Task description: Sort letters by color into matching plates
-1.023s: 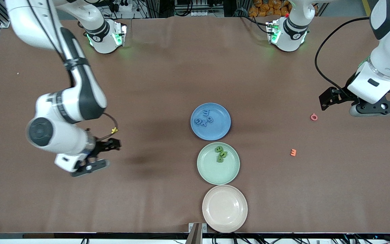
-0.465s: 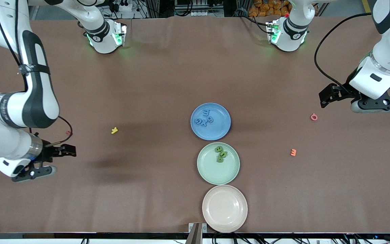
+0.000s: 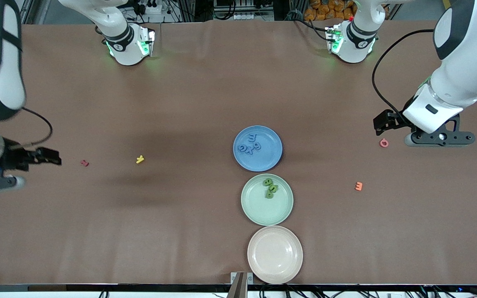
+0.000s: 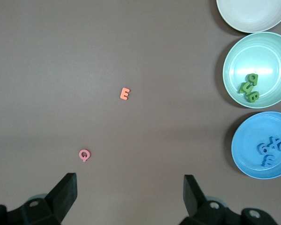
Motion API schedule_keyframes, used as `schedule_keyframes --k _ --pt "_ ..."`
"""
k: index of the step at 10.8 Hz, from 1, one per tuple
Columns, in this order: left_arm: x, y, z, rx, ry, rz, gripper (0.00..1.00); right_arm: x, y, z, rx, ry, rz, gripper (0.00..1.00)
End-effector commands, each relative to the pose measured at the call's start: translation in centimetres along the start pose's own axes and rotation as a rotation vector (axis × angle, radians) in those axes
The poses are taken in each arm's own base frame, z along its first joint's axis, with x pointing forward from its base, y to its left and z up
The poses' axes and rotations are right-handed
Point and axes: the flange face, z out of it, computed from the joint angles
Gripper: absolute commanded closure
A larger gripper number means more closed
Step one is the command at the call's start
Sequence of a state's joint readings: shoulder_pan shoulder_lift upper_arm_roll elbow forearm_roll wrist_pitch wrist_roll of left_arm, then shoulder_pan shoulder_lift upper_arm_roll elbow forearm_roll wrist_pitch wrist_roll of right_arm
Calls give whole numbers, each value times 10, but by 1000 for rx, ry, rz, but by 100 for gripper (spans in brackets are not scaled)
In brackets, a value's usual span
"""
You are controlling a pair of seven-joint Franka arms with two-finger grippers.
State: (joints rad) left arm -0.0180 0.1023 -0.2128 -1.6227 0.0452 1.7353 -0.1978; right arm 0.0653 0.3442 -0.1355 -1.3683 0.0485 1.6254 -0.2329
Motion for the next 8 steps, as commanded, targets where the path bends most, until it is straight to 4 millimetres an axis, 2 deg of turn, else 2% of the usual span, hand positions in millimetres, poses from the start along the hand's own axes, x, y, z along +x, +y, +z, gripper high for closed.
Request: schedule_keyframes --k 1,4,5,6,7,8 --pt "-3 -13 -17 -18 25 9 0 -59 -14 -68 10 -33 153 0" --pt "-5 -22 -28 -7 41 29 0 -107 -38 -128 27 5 181 0" --pt "-7 -25 -29 -5 33 24 0 -113 -48 -137 29 24 223 0" --pt "-8 -28 -29 -3 24 19 0 -111 -56 -136 32 30 256 0" --pt "-9 -34 -30 -3 16 11 0 -107 -57 -125 33 41 271 0" --pt "-13 -43 -40 -7 12 -5 0 -104 -55 -113 35 73 275 0"
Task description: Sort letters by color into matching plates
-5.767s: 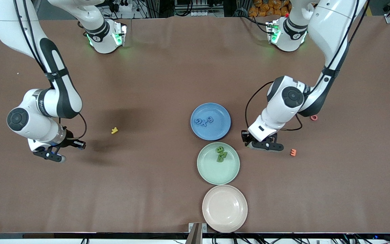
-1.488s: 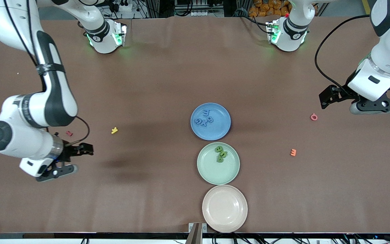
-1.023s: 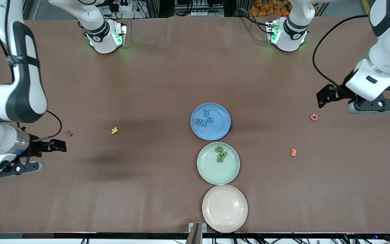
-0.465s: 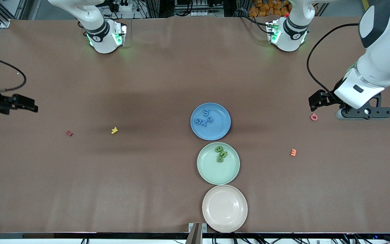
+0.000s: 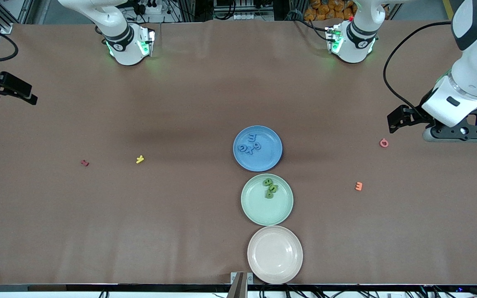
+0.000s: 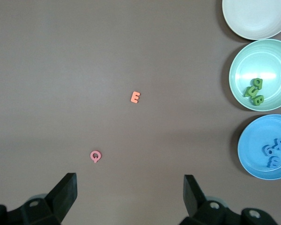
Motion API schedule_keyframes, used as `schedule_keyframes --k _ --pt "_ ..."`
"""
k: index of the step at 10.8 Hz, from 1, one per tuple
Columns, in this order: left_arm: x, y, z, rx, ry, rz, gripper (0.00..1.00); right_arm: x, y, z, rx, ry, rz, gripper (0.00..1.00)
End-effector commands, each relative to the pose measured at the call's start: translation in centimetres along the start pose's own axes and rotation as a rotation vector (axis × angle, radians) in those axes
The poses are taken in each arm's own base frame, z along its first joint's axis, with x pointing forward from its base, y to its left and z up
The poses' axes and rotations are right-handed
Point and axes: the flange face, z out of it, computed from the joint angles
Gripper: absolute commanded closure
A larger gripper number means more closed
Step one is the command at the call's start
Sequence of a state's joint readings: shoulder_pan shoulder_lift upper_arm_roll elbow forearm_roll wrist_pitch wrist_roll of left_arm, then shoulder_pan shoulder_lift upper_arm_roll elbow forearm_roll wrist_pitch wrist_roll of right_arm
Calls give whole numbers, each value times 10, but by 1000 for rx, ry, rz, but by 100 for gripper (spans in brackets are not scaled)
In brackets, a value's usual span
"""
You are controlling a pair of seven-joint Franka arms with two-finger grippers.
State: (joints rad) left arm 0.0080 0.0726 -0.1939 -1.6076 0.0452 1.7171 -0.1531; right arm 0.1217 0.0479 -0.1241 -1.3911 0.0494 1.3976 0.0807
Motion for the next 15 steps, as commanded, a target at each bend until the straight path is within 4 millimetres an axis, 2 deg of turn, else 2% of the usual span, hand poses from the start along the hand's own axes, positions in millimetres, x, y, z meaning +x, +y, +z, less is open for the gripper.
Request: schedule_keyframes --k 1,2,4,6,8,13,15 --pt "-14 -25 -19 -8 -48 -19 0 7 -2 34 5 44 56 0" --pt "-22 -28 -33 -5 -44 -25 0 10 -5 37 -2 46 73 0" --pt "-23 -26 -36 -3 -42 -22 0 13 -1 38 -7 49 89 0" --pt "-21 -33 -35 -5 -39 -31 0 14 5 28 -6 62 134 0" --pt "-28 -32 -51 -9 -6 -33 0 14 8 23 -6 70 170 0" --pt "-43 -31 -73 -43 25 -54 0 20 13 18 -10 84 165 0" --pt "-44 -32 -74 -42 21 -45 0 20 16 17 -10 85 159 0"
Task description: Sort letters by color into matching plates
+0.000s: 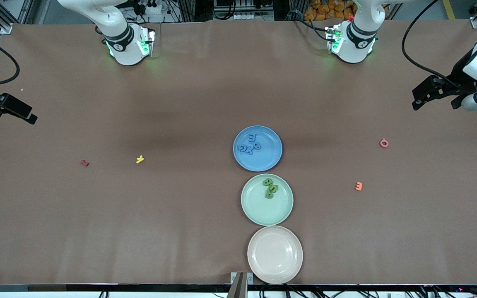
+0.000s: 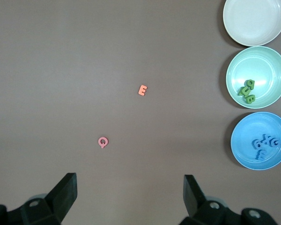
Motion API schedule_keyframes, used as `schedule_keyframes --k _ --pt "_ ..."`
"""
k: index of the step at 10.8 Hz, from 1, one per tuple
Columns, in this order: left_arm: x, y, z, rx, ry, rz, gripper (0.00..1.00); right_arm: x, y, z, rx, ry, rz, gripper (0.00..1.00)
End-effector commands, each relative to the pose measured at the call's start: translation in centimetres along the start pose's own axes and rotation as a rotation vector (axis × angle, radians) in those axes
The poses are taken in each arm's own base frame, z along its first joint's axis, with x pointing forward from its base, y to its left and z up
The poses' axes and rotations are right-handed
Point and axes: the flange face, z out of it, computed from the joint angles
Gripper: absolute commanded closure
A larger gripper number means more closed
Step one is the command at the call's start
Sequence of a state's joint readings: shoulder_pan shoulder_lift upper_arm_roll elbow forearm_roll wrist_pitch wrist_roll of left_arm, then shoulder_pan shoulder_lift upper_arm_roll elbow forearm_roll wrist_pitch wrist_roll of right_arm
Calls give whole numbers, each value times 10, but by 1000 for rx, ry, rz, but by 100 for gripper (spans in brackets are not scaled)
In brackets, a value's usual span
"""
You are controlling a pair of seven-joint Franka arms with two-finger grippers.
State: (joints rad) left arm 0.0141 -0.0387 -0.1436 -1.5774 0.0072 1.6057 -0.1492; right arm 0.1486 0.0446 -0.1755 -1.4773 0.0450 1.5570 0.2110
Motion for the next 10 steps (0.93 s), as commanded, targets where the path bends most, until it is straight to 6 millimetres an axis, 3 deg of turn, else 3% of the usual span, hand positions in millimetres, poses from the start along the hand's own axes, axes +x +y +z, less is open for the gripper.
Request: schedule_keyframes --k 1,10 --pt "-8 -3 -9 -19 -1 16 0 2 1 -5 -14 8 -1 0" --pt "-8 -3 -11 -19 -4 15 0 5 -3 -1 -14 0 -8 0"
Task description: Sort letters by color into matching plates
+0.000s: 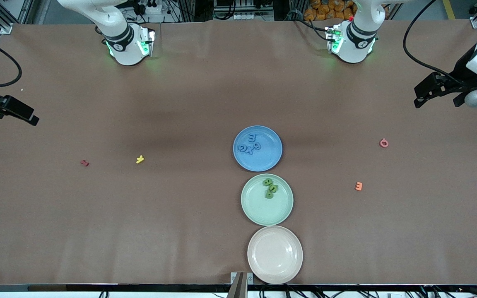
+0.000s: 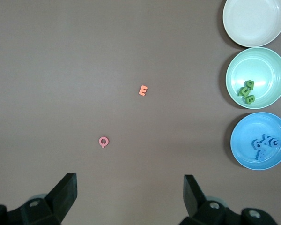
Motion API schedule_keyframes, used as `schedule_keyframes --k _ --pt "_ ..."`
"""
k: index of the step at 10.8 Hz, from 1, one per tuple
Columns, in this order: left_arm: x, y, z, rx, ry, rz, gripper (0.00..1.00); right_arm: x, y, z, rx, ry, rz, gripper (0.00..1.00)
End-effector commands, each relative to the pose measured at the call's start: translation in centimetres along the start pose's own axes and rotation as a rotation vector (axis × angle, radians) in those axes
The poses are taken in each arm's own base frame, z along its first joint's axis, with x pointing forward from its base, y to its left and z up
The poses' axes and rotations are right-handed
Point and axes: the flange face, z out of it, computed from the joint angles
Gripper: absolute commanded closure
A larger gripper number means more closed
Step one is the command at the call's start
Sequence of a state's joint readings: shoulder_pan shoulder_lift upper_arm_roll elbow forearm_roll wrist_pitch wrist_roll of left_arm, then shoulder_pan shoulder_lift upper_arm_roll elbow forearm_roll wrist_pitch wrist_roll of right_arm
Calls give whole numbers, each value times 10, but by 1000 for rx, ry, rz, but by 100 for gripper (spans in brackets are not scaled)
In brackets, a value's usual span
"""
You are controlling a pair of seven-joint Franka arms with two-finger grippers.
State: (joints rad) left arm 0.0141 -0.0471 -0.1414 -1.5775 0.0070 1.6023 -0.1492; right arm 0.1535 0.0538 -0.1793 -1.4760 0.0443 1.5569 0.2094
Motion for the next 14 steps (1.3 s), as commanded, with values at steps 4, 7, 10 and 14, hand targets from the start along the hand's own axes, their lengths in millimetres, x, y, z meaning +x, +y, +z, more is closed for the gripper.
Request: schedule_keyframes --k 4,7,10,14 --pt "-7 -2 -9 -17 -5 17 0 2 -3 -5 -10 9 -7 0" --pt "-8 -3 -8 -12 -12 17 0 2 -4 -5 -10 9 -10 0" --pt "-8 -5 -7 -5 -21 16 0 2 -5 -5 -9 9 -12 0" --pt "-6 -18 -4 -6 -26 14 0 3 -5 -6 -7 14 -10 0"
